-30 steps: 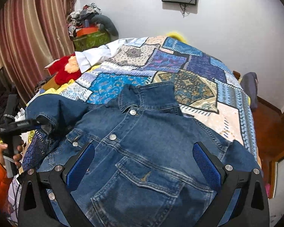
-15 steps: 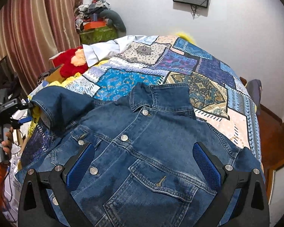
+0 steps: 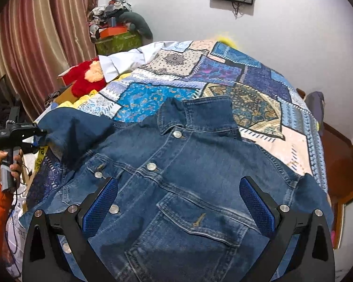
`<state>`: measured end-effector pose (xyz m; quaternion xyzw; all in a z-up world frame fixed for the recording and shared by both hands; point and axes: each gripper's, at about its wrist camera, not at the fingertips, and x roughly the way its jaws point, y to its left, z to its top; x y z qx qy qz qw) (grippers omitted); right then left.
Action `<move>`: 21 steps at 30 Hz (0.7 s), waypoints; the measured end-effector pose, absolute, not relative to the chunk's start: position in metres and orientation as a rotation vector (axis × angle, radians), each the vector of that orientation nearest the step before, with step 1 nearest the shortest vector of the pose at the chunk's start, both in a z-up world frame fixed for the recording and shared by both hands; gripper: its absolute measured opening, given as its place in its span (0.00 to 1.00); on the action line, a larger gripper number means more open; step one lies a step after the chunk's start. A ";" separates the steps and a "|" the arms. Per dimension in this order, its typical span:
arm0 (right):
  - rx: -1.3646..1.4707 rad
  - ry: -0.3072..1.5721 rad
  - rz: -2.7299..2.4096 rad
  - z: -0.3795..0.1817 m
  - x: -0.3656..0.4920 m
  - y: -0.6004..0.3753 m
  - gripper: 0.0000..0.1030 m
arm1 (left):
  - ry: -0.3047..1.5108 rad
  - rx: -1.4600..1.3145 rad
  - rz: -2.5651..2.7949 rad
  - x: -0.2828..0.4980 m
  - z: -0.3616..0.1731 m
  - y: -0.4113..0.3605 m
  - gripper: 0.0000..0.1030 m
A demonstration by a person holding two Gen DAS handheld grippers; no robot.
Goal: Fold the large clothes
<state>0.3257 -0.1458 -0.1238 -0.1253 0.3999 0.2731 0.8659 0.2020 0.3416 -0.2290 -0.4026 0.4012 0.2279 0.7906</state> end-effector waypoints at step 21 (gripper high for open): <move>-0.036 0.844 0.481 -0.115 0.340 -0.235 1.00 | 0.725 -0.181 0.125 0.304 -0.069 0.133 0.10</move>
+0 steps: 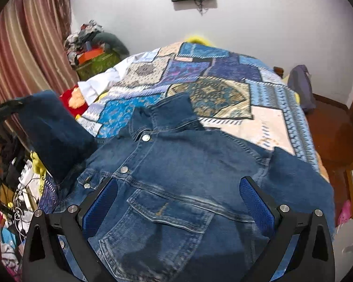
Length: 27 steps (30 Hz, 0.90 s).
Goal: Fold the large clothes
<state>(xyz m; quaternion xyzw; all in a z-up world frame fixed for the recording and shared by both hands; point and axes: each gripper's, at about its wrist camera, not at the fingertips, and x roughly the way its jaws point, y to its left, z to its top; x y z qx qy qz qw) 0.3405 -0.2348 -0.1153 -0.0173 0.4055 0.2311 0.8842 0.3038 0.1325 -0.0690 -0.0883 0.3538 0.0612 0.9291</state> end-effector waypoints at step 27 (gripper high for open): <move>-0.070 0.845 0.450 -0.122 0.338 -0.235 1.00 | 0.998 -0.365 0.037 0.315 -0.162 0.156 0.67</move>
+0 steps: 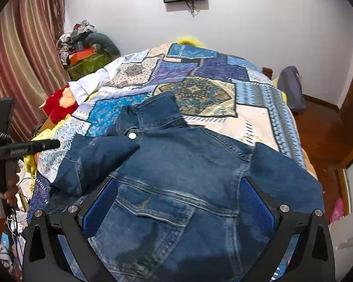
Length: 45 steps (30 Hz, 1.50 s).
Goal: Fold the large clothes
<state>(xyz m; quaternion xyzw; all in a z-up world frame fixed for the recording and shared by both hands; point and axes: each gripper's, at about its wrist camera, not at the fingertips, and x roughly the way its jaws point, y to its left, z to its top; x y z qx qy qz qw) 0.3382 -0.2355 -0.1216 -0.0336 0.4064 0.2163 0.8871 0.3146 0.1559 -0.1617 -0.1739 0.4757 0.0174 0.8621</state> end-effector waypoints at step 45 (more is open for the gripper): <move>0.118 0.880 0.334 -0.108 0.338 -0.344 1.00 | 1.025 0.044 -0.529 0.354 -0.126 -0.123 0.23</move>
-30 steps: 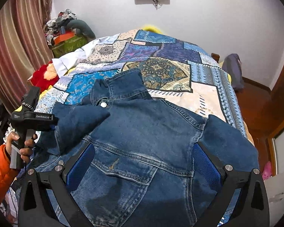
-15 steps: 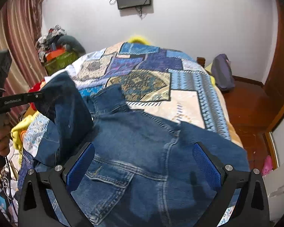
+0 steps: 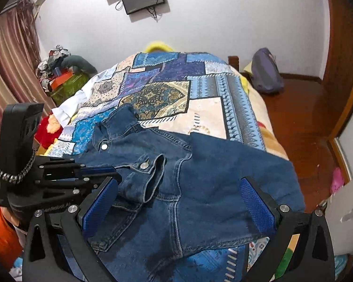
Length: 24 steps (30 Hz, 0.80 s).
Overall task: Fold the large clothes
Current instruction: 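Grasp the other sleeve cuff with the right gripper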
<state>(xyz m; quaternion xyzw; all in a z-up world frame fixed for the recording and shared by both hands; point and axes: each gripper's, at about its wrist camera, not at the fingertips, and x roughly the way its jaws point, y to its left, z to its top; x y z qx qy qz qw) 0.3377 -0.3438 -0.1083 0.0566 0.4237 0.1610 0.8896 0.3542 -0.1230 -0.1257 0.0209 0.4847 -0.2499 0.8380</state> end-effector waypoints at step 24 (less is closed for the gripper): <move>0.195 1.277 0.429 -0.225 0.457 -0.232 0.67 | 1.101 -0.109 0.191 0.286 -0.203 0.196 0.57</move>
